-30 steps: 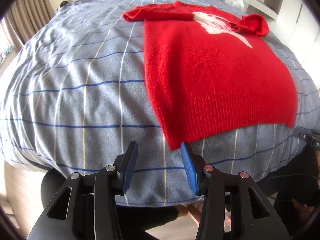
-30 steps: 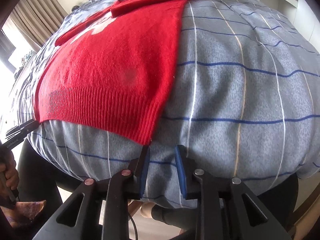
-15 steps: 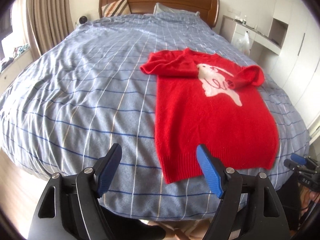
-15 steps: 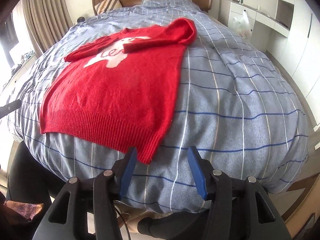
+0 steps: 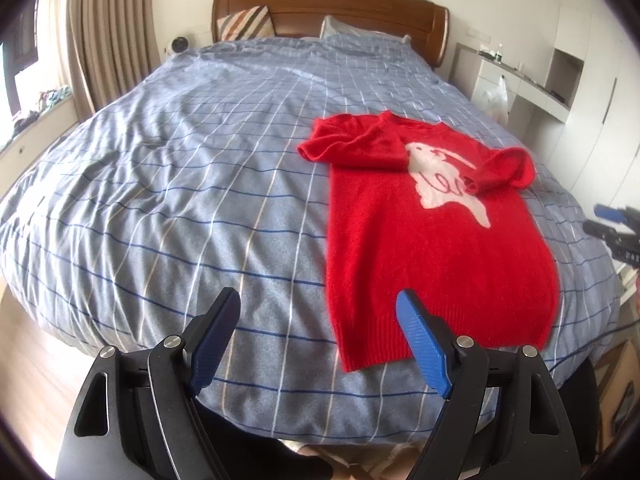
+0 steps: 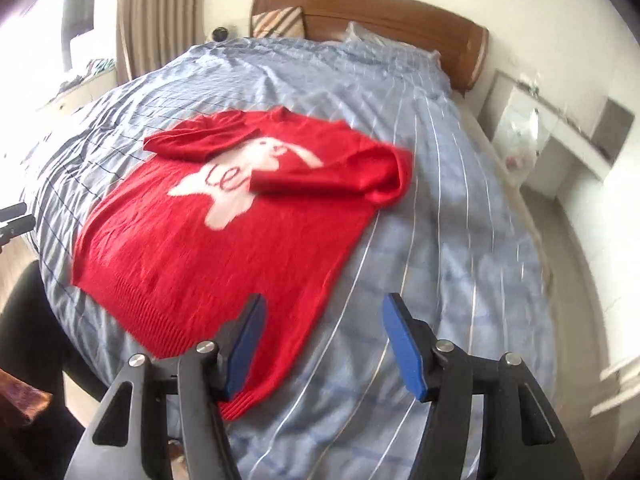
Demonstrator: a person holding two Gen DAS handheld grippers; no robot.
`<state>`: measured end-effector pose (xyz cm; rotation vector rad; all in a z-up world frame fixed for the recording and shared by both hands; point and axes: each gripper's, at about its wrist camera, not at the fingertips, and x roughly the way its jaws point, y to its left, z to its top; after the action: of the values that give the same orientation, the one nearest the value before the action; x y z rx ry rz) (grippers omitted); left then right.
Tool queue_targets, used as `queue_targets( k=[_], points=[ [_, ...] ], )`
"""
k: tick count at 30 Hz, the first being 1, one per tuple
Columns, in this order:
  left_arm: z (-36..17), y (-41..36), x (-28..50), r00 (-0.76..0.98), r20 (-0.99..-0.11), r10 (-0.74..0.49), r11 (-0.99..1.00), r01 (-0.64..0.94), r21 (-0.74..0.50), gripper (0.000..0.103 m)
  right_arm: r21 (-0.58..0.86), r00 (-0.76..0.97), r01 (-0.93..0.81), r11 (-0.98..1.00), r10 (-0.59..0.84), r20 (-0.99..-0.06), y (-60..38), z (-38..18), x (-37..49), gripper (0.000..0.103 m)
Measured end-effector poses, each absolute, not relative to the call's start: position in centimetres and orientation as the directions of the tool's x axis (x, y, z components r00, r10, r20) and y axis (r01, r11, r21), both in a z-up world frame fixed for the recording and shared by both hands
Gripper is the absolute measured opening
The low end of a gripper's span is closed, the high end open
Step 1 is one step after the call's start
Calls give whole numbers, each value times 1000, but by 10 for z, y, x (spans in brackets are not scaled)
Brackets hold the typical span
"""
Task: Fold small clothes
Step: 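Grasp the sweater sleeve cuff with the right gripper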
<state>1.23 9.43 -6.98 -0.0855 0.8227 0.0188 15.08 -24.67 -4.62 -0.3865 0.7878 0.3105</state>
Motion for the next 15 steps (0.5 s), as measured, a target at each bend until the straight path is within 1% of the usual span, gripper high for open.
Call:
queue_targets(
  k=[3, 5, 6, 7, 8, 10, 11, 12, 13, 14, 15],
  points=[
    [-67, 101, 10, 686, -727, -8, 994, -75, -82, 82, -351, 643, -586, 731, 156, -749, -203, -56, 196, 62],
    [-65, 105, 7, 689, -724, 6, 993, -88, -76, 83, -484, 650, -655, 580, 106, -753, -168, -76, 218, 62],
    [-65, 107, 6, 690, -724, 14, 993, -94, -70, 83, -484, 650, -655, 580, 106, -753, -168, -76, 218, 61],
    [-65, 109, 4, 690, -723, 24, 993, -100, -63, 83, -538, 656, -672, 509, 73, -751, -154, -88, 228, 61],
    [-66, 112, 3, 688, -725, 33, 993, -108, -57, 83, -604, 665, -688, 402, 15, -747, -127, -112, 248, 60],
    [-69, 119, 2, 681, -731, 45, 990, -127, -56, 83, -596, 652, -697, 398, 6, -758, -111, -128, 266, 60],
    [-72, 122, 1, 675, -736, 49, 989, -137, -60, 84, -571, 636, -703, 423, 14, -772, -105, -133, 275, 58],
    [-74, 125, 1, 668, -742, 51, 987, -147, -65, 84, -522, 608, -707, 476, 33, -793, -103, -135, 285, 36],
    [-77, 129, 0, 662, -748, 53, 986, -155, -67, 84, -463, 581, -699, 546, 56, -812, -105, -133, 292, 18],
    [-79, 132, 0, 656, -753, 57, 984, -164, -68, 84, -413, 585, -657, 631, 80, -807, -113, -125, 300, 8],
    [-81, 134, -1, 652, -756, 61, 983, -171, -68, 84, -367, 605, -609, 703, 112, -788, -126, -114, 303, 7]
  ],
)
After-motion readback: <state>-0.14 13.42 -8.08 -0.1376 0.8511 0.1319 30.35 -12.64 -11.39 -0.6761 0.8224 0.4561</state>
